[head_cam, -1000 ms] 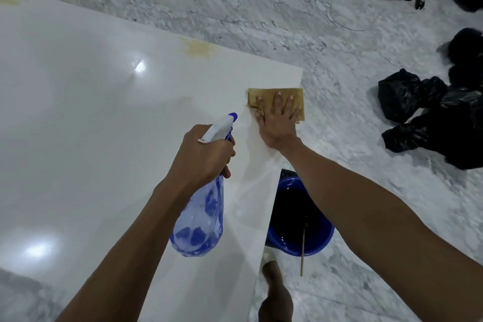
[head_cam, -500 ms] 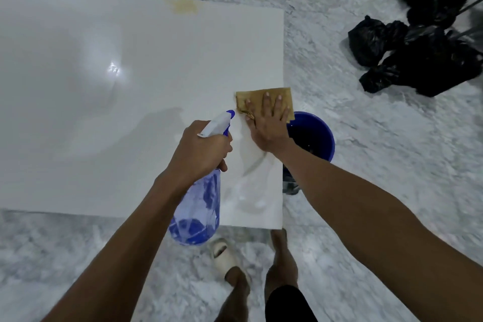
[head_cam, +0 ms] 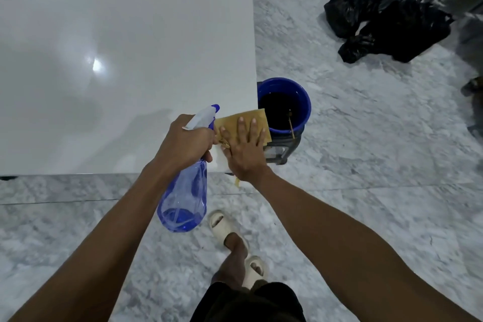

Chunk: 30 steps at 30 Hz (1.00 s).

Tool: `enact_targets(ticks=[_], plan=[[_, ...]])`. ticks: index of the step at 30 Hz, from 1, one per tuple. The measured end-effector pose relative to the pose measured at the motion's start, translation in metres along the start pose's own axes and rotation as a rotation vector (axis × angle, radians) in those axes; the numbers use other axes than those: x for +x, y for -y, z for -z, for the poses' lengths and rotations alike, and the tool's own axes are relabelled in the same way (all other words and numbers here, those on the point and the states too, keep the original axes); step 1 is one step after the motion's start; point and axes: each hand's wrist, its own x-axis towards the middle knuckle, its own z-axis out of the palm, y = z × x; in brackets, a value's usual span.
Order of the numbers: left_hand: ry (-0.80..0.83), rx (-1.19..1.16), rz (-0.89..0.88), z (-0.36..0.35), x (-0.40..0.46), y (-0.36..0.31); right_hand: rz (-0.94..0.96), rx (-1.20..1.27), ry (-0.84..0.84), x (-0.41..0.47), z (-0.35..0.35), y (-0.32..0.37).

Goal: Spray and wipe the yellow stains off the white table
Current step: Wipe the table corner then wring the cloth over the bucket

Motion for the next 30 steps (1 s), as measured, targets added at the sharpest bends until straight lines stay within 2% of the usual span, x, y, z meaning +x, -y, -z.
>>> enact_targets(ticks=[6,14,19,22,24,26,30], plan=[[0.018,0.034,0.009,-0.022,-0.045,0.012,0.029,0.009,0.049,-0.067,-0.007,0.011],[0.011,0.014,0.015,-0.039,-0.094,0.008,0.121,0.09,0.341,-0.123,0.036,-0.003],[0.027,0.056,-0.036,-0.04,-0.091,-0.017,-0.166,1.17,0.133,-0.129,0.103,-0.028],[0.014,0.043,-0.048,-0.045,-0.079,-0.042,-0.462,1.647,0.006,-0.116,0.157,-0.047],[0.012,0.026,-0.067,-0.046,-0.071,-0.062,-0.57,1.93,0.01,-0.099,0.178,-0.064],[0.052,0.014,-0.111,-0.044,-0.065,-0.085,-0.593,2.064,0.008,-0.079,0.194,-0.075],[0.131,0.074,-0.187,-0.041,-0.049,-0.127,-0.528,2.163,-0.104,-0.047,0.229,-0.092]])
